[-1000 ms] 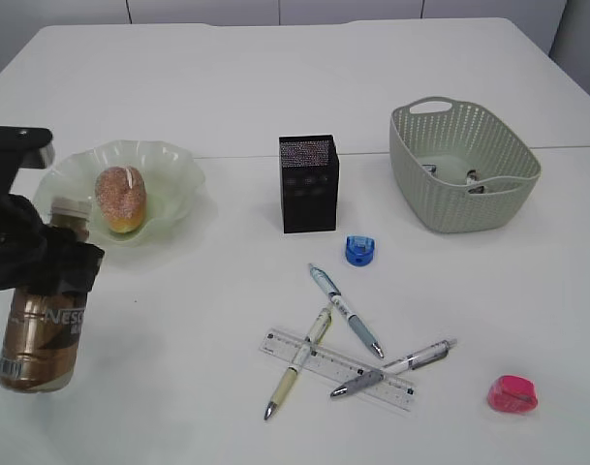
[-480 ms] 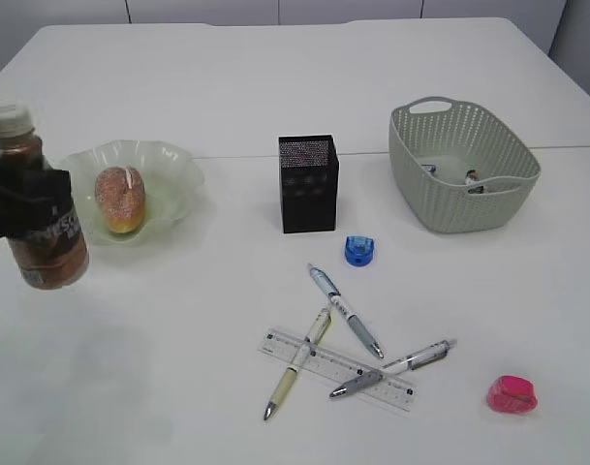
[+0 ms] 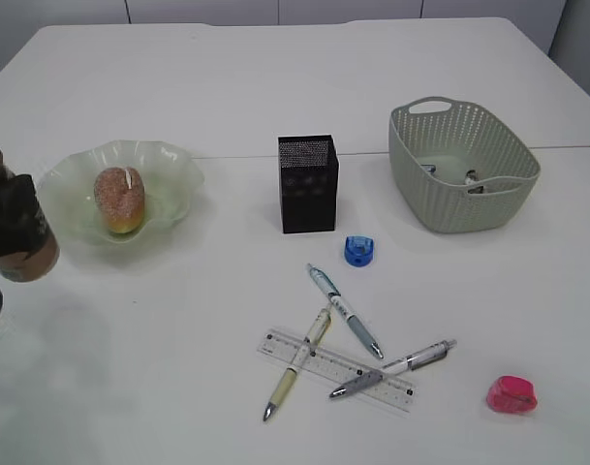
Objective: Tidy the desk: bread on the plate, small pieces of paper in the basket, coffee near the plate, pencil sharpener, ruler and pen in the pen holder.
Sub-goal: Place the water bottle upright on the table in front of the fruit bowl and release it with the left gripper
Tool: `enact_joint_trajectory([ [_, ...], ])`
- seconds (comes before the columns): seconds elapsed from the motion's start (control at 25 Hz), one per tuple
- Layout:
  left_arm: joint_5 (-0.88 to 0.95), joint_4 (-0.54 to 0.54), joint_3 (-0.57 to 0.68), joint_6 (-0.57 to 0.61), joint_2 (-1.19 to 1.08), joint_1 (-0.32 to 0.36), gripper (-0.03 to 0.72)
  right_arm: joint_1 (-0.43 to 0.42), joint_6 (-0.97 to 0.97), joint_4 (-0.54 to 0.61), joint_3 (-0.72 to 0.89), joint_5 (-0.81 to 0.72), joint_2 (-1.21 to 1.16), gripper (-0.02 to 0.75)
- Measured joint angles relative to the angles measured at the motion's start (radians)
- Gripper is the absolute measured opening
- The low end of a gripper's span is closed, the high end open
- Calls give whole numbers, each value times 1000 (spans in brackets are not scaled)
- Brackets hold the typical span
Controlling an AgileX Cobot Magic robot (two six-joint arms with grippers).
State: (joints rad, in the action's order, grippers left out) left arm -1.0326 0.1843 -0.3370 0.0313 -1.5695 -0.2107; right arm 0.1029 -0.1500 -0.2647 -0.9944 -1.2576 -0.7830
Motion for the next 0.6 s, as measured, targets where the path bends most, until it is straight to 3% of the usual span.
enact_joint_trajectory([
  [0.28,-52,2,-17,2,-188,0,302,0,2,-15,0,0,0,486],
  [0.6,-63,2,-69,2,-215,0,307,0,2,-21,0,0,0,486],
])
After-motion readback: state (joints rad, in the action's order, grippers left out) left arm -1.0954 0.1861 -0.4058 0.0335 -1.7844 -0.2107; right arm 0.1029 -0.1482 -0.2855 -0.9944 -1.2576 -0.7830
